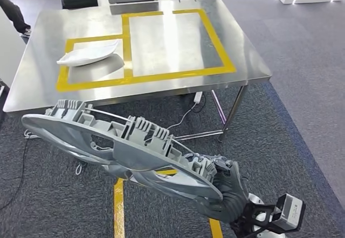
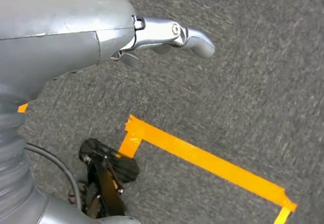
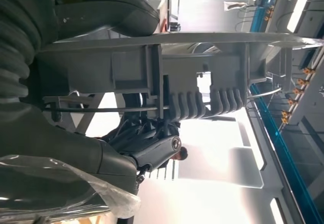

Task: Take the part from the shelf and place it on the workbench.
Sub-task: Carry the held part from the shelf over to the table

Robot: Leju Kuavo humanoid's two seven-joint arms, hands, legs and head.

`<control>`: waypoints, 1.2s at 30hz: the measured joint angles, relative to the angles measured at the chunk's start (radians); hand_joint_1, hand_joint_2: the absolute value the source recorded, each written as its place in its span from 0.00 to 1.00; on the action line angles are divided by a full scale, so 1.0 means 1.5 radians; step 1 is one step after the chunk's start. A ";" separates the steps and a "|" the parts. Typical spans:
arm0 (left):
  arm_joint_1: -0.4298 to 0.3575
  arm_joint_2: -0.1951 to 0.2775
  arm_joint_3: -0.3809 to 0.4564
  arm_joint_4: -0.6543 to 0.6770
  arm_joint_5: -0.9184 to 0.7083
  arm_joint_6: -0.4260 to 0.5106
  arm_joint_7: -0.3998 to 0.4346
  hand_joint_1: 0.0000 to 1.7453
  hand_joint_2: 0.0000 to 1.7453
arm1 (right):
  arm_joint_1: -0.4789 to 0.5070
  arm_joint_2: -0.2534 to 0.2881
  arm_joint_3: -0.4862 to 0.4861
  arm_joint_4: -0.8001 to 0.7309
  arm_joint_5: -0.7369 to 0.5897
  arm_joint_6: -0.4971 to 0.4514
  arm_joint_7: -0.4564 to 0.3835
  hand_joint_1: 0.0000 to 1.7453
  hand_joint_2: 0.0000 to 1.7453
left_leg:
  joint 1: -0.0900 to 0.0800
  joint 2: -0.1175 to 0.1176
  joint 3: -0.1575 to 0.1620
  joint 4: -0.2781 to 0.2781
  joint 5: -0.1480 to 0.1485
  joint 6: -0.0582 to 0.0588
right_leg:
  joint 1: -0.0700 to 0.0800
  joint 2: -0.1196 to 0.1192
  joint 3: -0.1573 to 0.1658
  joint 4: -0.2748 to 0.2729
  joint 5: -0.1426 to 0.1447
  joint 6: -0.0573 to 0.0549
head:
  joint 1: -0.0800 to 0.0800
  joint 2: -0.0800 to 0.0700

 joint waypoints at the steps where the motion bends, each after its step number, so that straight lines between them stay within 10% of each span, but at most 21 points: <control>1: 0.000 0.000 0.000 0.000 0.000 0.000 0.000 0.00 1.00 | 0.001 0.000 0.000 0.000 0.000 0.000 0.000 1.00 1.00 | 0.000 0.000 0.003 0.000 0.001 -0.005 | 0.001 0.000 0.002 -0.005 -0.001 -0.004 | 0.000 0.000; 4: -0.001 0.000 0.000 0.000 0.000 0.000 0.000 0.00 1.00 | 0.002 0.000 0.000 -0.001 0.000 0.000 0.000 1.00 1.00 | 0.000 0.000 -0.001 0.026 -0.005 -0.016 | -0.004 0.000 0.023 -0.017 0.009 -0.014 | 0.000 0.000; 9: -0.001 0.002 -0.001 -0.001 0.000 0.000 0.000 0.00 1.00 | 0.000 0.000 -0.001 -0.001 0.000 0.000 0.000 1.00 1.00 | 0.006 0.000 -0.098 0.176 -0.063 -0.029 | -0.007 0.000 0.046 -0.022 -0.004 -0.021 | -0.002 0.000; 13: 0.000 0.002 -0.001 0.000 0.000 0.000 0.000 0.00 1.00 | 0.001 0.000 0.000 -0.001 0.000 0.000 0.000 1.00 1.00 | 0.006 0.001 -0.080 0.061 0.031 -0.028 | -0.007 0.002 0.071 -0.022 -0.025 -0.013 | -0.003 0.000; 19: 0.002 0.002 0.000 -0.001 0.000 0.000 0.000 0.00 1.00 | -0.001 0.000 0.000 -0.002 0.000 0.000 0.000 1.00 1.00 | 0.004 0.002 -0.061 0.008 0.048 -0.003 | -0.005 0.001 0.075 -0.014 -0.052 0.010 | -0.003 0.000; 23: 0.000 0.001 0.000 -0.001 0.000 0.000 0.000 0.00 1.00 | -0.001 0.000 0.000 -0.003 0.000 0.000 0.000 1.00 1.00 | 0.005 0.002 -0.051 -0.001 0.041 0.007 | -0.007 0.002 -0.020 0.142 -0.112 0.019 | 0.005 0.000; 25: 0.000 0.001 -0.001 -0.001 0.000 0.000 0.000 0.00 1.00 | 0.000 0.000 0.000 -0.003 0.000 0.000 0.000 1.00 1.00 | 0.005 0.000 -0.043 -0.001 0.034 0.008 | -0.007 0.002 -0.055 0.171 -0.093 0.020 | 0.006 0.000; 29: -0.001 0.000 0.000 -0.001 0.000 0.000 0.000 0.00 1.00 | -0.001 0.000 0.000 -0.003 0.000 0.000 0.000 1.00 1.00 | 0.003 -0.002 -0.022 0.000 0.016 0.000 | -0.005 0.002 -0.010 0.023 0.012 0.010 | 0.007 0.000; 36: -0.002 0.001 -0.001 -0.001 0.000 0.000 0.000 0.00 1.00 | 0.000 0.000 0.000 -0.004 0.000 0.000 0.000 1.00 1.00 | 0.003 -0.001 -0.042 0.055 -0.024 -0.024 | -0.008 0.002 0.020 -0.017 0.009 -0.015 | 0.006 0.000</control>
